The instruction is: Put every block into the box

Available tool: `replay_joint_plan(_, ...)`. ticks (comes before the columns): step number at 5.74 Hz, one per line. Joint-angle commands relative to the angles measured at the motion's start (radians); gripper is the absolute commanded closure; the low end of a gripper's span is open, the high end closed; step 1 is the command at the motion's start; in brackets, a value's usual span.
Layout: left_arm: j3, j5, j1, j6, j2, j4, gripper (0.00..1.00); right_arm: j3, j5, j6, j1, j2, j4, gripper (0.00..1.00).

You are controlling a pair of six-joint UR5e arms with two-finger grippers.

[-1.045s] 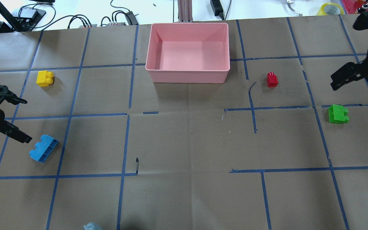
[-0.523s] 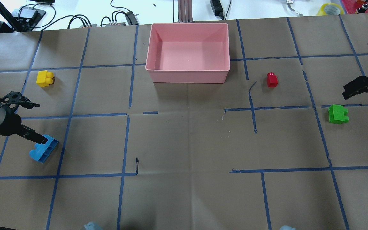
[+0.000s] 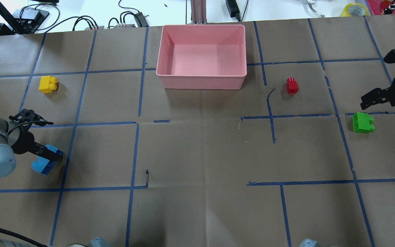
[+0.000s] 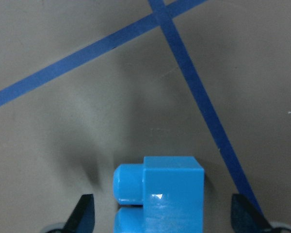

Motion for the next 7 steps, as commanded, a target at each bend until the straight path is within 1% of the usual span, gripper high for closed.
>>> replay_joint_plan(1, -0.014, 0.000, 0.007, 0.004, -0.007, 0.010, 0.02, 0.040, 0.004, 0.011, -0.055, 0.027, -0.071, 0.01)
replay_joint_plan(2, -0.013, -0.003, 0.007, 0.005, -0.007, 0.012, 0.03, 0.063, 0.018, 0.014, -0.077, 0.051, -0.097, 0.01)
replay_joint_plan(3, -0.010, -0.003, 0.006, 0.009, -0.008, 0.033, 0.03, 0.059, 0.046, 0.014, -0.085, 0.082, -0.105, 0.01)
replay_joint_plan(4, -0.005, -0.023, 0.006, 0.009, -0.010, 0.033, 0.03, 0.060, 0.047, 0.014, -0.085, 0.099, -0.155, 0.01)
replay_joint_plan(5, -0.005, -0.028, 0.004, 0.010, -0.011, 0.033, 0.04, 0.059, 0.047, 0.012, -0.085, 0.122, -0.170, 0.01)
replay_joint_plan(6, -0.005, -0.028, 0.004, 0.018, -0.011, 0.033, 0.10, 0.063, 0.047, 0.012, -0.085, 0.150, -0.195, 0.01)
replay_joint_plan(7, -0.002, -0.028, 0.004, 0.027, -0.011, 0.035, 0.20, 0.065, 0.047, 0.014, -0.083, 0.177, -0.231, 0.01)
